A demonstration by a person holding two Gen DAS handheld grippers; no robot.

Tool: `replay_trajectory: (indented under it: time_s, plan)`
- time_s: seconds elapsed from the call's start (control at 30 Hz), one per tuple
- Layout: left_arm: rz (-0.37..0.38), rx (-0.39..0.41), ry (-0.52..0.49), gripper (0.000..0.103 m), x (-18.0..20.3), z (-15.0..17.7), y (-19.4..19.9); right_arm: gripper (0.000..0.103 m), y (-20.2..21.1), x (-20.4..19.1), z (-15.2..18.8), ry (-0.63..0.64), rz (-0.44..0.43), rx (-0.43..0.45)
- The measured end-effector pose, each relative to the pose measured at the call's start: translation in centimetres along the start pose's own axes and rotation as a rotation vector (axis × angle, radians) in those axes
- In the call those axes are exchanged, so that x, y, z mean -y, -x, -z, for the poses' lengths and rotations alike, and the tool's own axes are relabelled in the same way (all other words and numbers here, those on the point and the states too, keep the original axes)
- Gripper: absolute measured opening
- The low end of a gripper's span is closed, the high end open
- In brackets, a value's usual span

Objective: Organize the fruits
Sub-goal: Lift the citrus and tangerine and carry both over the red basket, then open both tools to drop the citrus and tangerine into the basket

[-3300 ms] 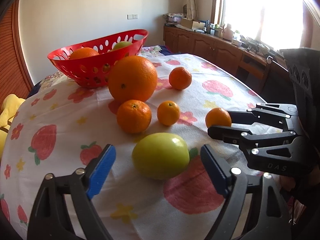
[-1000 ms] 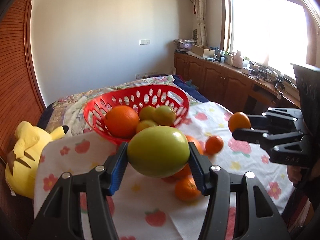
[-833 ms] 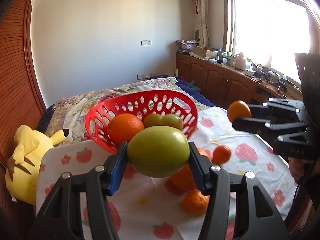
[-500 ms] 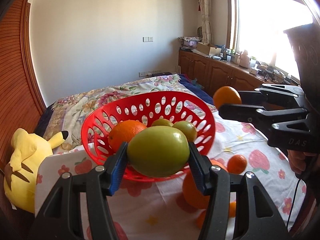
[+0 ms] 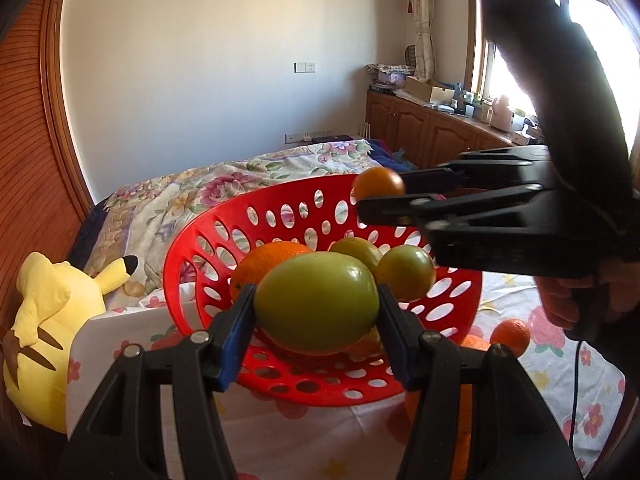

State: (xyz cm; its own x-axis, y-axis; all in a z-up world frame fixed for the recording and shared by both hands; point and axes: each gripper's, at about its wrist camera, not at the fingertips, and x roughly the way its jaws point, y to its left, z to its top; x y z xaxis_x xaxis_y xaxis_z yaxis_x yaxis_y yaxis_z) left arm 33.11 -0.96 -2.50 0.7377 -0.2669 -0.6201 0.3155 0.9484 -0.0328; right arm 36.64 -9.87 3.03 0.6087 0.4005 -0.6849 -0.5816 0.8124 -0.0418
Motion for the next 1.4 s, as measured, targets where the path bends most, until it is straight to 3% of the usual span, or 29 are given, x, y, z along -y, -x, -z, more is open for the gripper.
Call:
replay_trajectory:
  time_s: [0.2, 0.7, 0.83, 1.4]
  plan:
    - [0.001, -0.018, -0.005, 0.057, -0.4, 0.1, -0.7, 0.037, -3.1, 0.1, -0.8, -0.008, -0.034, -0.060]
    - [-0.041, -0.040, -0.027, 0.057, -0.7, -0.1, -2.4, 0.037, -5.7, -0.1, 0.3, -0.007, -0.033, -0.147]
    - [-0.041, -0.048, -0.022, 0.057, -0.9, 0.0, -2.8, 0.052, -5.4, 0.1, 0.1, -0.030, -0.026, -0.126]
    - [-0.037, -0.013, 0.051, 0.064, -2.6, -0.4, -1.3, 0.055, -2.5, 0.9, 1.2, -0.067, -0.021, -0.031]
